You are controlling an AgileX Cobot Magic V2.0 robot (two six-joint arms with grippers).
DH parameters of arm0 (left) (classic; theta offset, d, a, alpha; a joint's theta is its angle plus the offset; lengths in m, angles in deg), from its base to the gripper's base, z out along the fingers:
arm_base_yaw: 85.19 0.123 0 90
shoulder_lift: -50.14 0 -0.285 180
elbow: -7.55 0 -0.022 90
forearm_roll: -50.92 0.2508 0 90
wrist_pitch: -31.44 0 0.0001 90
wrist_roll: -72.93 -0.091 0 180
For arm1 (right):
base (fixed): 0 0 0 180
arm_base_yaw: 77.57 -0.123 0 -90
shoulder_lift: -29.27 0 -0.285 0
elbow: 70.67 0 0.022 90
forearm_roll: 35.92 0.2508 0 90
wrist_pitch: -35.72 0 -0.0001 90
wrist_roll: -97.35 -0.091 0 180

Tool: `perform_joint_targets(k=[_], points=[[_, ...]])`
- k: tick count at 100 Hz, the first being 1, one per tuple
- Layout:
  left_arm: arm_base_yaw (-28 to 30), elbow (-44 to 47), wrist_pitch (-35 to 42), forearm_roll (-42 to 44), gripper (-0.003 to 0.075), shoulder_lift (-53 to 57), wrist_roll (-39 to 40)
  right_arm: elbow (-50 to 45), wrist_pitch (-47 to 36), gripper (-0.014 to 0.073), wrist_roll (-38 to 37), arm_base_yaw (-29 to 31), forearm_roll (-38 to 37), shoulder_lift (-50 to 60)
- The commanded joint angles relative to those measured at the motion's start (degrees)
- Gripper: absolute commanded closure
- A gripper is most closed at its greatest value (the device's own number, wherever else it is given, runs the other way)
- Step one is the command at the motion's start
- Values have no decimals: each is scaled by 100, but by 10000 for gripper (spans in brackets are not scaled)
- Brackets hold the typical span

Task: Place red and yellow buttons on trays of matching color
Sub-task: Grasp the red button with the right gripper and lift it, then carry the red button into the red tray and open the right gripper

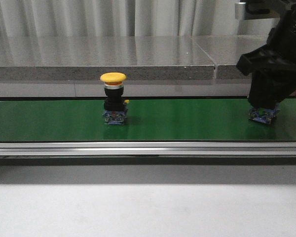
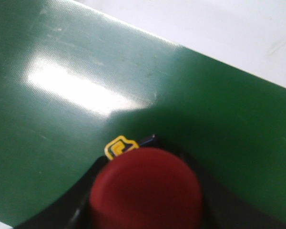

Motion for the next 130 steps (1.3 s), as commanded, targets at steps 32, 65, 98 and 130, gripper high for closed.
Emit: perform_joint_targets(k=[32, 65, 98, 130], points=[[-54, -143, 382, -134, 739, -43, -3, 1646, 983, 494, 50, 802, -502, 275], [-54, -143, 382, -134, 739, -43, -3, 2994, 1073, 494, 50, 2809, -466, -117], [-54, -143, 382, -134, 739, -43, -3, 4095, 1071, 494, 178, 3684, -240, -1627], [-54, -143, 382, -134, 739, -43, -3, 5310, 1276, 494, 178, 3880, -12, -2958]])
